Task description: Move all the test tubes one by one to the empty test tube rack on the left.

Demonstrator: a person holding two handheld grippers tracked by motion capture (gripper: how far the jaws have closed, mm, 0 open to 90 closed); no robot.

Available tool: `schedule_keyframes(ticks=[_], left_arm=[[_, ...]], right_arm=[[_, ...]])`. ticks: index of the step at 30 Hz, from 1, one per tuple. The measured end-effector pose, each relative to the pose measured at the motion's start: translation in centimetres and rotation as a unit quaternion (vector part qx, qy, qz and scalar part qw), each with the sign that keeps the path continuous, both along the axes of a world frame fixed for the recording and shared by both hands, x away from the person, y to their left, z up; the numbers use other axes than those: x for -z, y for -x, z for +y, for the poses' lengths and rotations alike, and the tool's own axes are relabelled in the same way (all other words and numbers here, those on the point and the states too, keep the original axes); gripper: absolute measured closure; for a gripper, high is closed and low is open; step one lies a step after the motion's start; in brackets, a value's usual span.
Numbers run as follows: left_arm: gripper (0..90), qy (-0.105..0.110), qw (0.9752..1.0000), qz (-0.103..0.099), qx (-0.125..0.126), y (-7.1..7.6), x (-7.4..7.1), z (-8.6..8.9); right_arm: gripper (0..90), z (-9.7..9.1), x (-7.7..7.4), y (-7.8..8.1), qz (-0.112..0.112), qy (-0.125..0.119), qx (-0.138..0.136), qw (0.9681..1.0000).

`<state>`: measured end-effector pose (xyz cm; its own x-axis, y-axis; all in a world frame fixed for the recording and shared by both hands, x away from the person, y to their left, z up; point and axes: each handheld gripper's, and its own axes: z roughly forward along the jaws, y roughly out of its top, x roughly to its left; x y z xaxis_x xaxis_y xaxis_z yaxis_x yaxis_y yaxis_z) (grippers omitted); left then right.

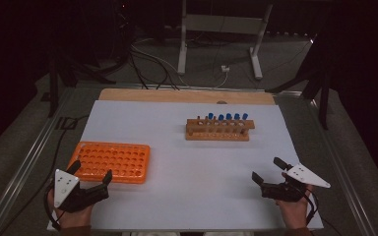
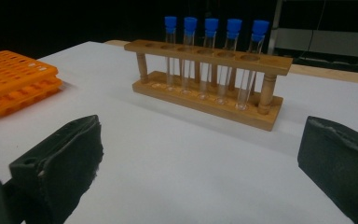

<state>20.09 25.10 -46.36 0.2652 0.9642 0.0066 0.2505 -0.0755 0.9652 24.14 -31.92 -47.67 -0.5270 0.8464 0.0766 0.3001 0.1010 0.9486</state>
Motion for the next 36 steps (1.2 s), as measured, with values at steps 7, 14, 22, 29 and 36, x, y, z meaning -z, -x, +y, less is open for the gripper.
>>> schedule_keyframes(ticks=[7,14,22,29,36], left_arm=[[0.5,0.008,0.9999,-0.002,-0.007,0.2,-0.1,0.2],[0.4,0.006,1.0000,0.003,-0.006,0.0,0.1,0.0],[0.5,0.014,0.9998,0.009,-0.011,0.0,0.4,0.3],[0.5,0.021,0.9996,0.010,-0.016,0.0,0.5,0.6],[0.5,0.019,0.9997,0.011,-0.014,-0.1,0.5,0.4]], right_arm=[[0.0,0.1,-0.7,0.3,0.000,-0.002,0.002,1.0000],[0.0,0.3,-3.1,-0.1,-0.009,-0.009,-0.002,0.9999],[0.0,1.3,-6.0,-3.0,-0.023,0.002,0.004,0.9997],[0.0,1.7,-7.5,-5.7,-0.026,0.002,0.012,0.9996],[0.0,2.1,-8.2,-8.5,-0.020,0.006,0.021,0.9996]])
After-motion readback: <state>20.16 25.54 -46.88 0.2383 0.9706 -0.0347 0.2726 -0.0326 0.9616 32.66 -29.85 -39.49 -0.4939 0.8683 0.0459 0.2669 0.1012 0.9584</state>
